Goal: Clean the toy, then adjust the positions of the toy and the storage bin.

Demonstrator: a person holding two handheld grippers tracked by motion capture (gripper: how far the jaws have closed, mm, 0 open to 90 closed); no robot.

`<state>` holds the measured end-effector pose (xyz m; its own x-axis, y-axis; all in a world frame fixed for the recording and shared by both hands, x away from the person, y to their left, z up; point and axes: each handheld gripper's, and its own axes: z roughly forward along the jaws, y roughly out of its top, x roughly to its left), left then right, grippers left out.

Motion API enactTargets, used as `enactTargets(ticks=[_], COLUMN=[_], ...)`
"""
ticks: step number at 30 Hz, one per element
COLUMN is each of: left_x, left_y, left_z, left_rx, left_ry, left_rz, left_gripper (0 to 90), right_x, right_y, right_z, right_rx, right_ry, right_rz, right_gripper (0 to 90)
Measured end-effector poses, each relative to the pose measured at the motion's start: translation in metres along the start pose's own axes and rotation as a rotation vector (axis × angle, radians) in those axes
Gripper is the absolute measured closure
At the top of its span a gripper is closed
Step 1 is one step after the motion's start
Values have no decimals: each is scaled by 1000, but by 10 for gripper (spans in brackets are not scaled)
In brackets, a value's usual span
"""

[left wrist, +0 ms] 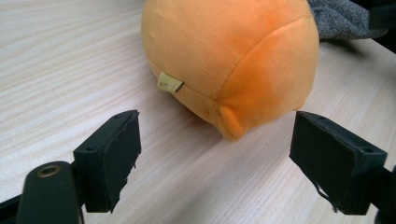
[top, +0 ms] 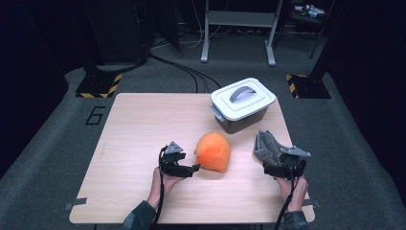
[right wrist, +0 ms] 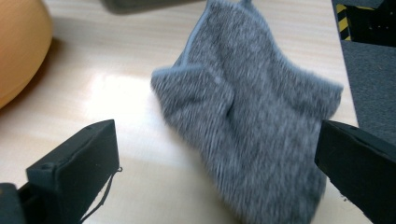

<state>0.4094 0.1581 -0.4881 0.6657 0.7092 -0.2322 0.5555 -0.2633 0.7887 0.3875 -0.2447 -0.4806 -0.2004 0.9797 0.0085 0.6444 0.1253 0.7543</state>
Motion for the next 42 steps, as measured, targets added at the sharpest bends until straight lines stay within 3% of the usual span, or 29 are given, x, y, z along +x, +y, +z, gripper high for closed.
enactTargets(ticks=[7, 10, 14, 19, 28, 42], left_x=[0, 0, 0, 0, -6, -18], left_y=[8, 12, 16, 21, 35, 66], left_z=[-2, -1, 0, 0, 3, 19], left_rx=[3, 3, 9, 15, 6, 4], left_ry=[15, 20, 25, 28, 33, 22], left_rz=[2, 3, 11, 14, 27, 50], left_gripper=[118, 116, 116, 115, 114, 115], right_x=[-2, -5, -6, -7, -11, -12], right_y=[-37, -57, -67, -69, -71, -71], right_z=[-9, -10, -10, -7, -7, -5], right_rx=[17, 34, 53, 58, 56, 56], right_ry=[-20, -34, -55, -75, -44, -12], right_rz=[0, 32, 38, 23, 39, 3], right_gripper=[0, 0, 0, 0, 0, 0])
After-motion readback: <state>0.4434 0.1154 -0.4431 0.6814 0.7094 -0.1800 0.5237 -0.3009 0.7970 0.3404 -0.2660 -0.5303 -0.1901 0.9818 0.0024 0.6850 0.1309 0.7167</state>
